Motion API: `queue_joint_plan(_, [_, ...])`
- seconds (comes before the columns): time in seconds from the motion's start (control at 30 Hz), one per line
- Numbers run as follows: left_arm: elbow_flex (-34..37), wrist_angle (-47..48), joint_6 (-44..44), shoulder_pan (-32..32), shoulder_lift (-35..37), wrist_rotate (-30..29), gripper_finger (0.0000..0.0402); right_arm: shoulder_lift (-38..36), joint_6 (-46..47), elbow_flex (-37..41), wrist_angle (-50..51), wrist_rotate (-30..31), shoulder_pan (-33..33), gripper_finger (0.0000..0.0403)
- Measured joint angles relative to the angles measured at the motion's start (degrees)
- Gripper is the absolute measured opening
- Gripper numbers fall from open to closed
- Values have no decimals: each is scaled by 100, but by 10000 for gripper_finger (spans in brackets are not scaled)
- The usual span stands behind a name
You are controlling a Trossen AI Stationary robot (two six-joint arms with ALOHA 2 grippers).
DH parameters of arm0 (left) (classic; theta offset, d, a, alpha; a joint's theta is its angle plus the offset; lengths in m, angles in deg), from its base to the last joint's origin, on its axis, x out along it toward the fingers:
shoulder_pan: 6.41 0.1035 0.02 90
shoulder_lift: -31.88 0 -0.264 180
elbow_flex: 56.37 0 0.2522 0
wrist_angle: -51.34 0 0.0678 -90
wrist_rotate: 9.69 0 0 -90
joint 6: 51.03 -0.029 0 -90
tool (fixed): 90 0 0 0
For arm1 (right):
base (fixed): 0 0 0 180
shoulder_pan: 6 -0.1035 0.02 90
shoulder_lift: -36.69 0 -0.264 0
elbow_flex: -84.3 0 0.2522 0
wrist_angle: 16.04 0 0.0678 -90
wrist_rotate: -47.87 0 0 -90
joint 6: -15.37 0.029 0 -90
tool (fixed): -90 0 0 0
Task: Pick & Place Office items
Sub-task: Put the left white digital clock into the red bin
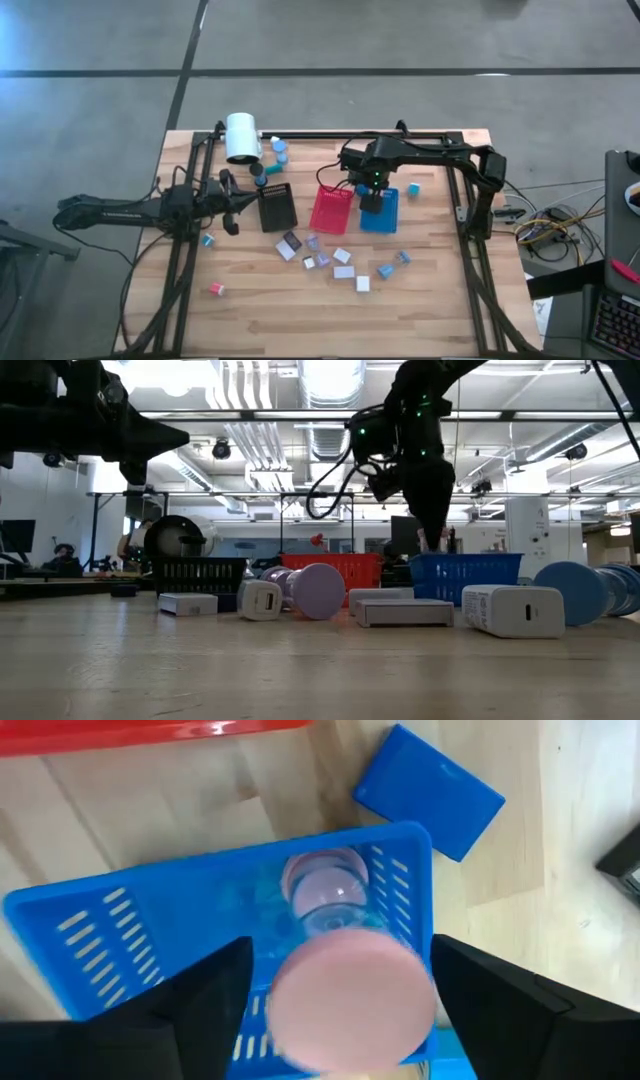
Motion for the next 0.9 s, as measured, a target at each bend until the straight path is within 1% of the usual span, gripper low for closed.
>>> queue_joint_plan(0.13, [0, 0, 8, -1, 0, -2, 5, -255, -61, -8, 20, 1, -1, 315])
queue_joint_plan(0.2, [0, 0, 8, 0, 0, -2, 5, -499, -55, -8, 68, 7, 3, 319])
queue_joint_plan(0.33, [0, 34, 6, -2, 0, -13, 5, -1221, 73, 20, 70, -3, -58, 320])
queue_joint_plan(0.4, [0, 100, 4, 0, 0, -14, 5, -1722, 81, 137, -197, -4, -161, 315])
queue_joint_plan(0.5, [0, 134, 6, 0, -4, -13, 5, -2670, -135, 557, -1215, -24, -404, 299])
queue_joint_plan(0.6, [2, 152, 13, 0, -5, -13, 5, -3752, -318, 1229, -2695, -52, -642, 278])
queue_joint_plan(0.73, [85, 157, 27, 0, -7, -13, 5, -5199, -445, 2417, -4587, -144, -875, 247])
queue_joint_plan(0.8, [96, 156, 28, 0, -4, -13, 5, -5860, -541, 3077, -5267, -165, -930, 227])
queue_joint_plan(0.9, [96, 145, 28, 0, -5, -15, 5, -6706, -492, 3992, -6030, -155, -926, 191])
